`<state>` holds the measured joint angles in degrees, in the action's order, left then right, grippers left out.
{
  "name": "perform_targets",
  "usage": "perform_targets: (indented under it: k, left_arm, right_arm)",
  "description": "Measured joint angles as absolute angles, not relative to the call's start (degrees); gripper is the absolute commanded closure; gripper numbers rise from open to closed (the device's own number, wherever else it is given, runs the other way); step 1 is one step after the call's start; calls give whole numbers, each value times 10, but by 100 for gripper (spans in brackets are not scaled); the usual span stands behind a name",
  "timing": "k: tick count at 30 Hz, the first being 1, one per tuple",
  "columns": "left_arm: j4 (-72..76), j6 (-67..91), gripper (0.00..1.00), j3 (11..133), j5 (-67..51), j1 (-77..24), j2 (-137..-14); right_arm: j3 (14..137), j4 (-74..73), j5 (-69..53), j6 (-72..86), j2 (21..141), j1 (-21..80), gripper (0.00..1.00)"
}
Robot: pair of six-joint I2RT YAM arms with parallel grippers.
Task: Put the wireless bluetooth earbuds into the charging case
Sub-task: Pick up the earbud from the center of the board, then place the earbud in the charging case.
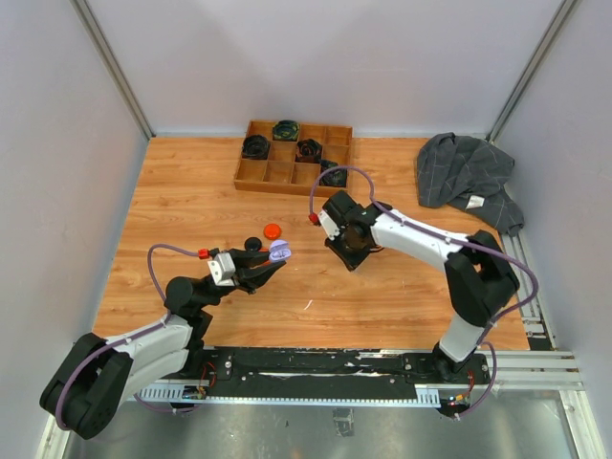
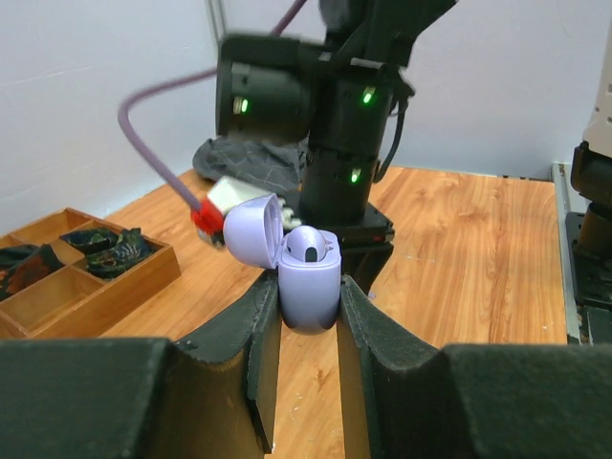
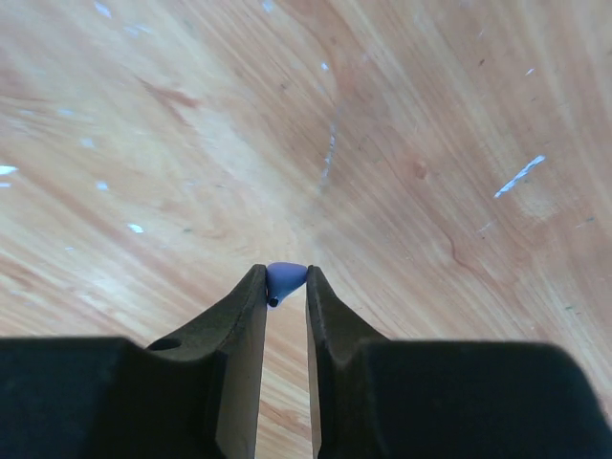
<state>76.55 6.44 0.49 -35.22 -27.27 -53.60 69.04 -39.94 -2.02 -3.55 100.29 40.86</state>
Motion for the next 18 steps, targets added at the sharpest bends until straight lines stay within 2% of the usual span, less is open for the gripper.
perform_targets:
  k: [18]
  left_arm:
    - [766, 64, 100, 5, -357, -273, -532]
  right_arm:
    - [648, -265, 34, 58, 737, 541, 85]
